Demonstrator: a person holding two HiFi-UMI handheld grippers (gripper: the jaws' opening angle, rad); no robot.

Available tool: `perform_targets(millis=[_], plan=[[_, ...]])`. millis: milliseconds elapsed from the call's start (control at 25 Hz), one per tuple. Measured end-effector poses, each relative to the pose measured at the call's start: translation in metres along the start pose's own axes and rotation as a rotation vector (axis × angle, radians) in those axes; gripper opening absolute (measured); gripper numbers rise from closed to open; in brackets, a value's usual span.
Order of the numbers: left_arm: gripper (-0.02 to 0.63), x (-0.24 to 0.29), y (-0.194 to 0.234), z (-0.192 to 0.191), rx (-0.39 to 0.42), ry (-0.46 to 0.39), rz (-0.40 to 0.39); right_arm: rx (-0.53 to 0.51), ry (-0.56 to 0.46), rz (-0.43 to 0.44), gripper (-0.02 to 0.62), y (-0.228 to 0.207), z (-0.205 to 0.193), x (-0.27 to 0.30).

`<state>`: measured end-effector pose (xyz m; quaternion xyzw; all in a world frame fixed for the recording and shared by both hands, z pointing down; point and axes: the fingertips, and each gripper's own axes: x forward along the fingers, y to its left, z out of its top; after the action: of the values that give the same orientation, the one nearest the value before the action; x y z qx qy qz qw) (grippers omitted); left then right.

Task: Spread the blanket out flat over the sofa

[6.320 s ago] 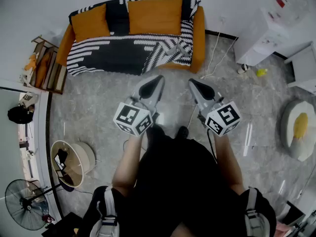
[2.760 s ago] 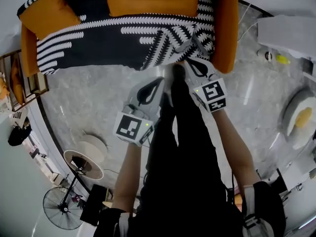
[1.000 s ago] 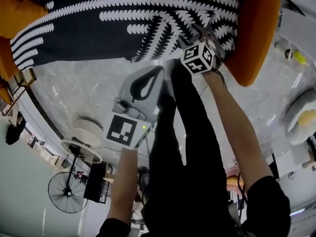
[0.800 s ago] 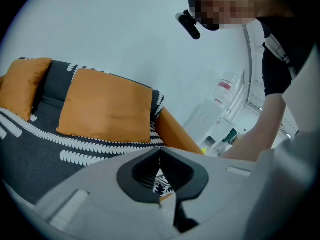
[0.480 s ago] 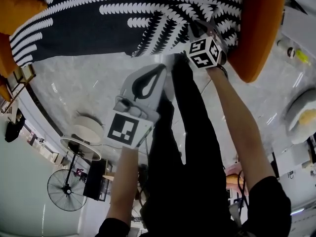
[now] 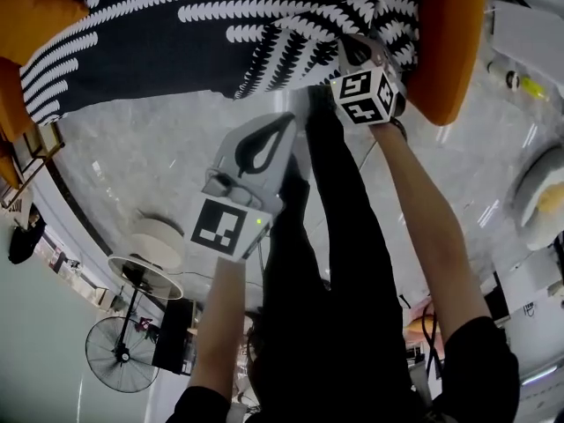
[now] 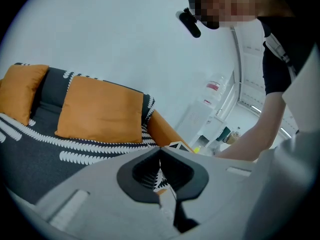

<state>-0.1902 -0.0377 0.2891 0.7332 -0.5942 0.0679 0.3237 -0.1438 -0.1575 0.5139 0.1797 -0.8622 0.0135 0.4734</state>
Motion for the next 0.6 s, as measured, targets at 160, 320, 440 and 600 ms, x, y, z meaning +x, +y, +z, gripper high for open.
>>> perform_targets(millis=[160,320,440,600], plan=[[0.012,-0.022,-0.017,-0.007,0.030,-0.015,-0.029,0.015,-0.019,-0.046,0.022,0.007,-0.001,-0.028],[0.012,-0.028,-0.027,-0.015,0.089,-0.046,-0.051,0.025,-0.043,-0.097,0.020,0.005,-0.007,-0.042],[0.012,-0.033,-0.036,-0.019,0.128,-0.057,-0.062,0.035,-0.064,-0.139,0.020,0.000,-0.010,-0.056],[0.012,-0.052,-0.058,-0.020,0.177,-0.067,-0.087,0.053,-0.073,-0.199,0.018,-0.004,-0.020,-0.087]])
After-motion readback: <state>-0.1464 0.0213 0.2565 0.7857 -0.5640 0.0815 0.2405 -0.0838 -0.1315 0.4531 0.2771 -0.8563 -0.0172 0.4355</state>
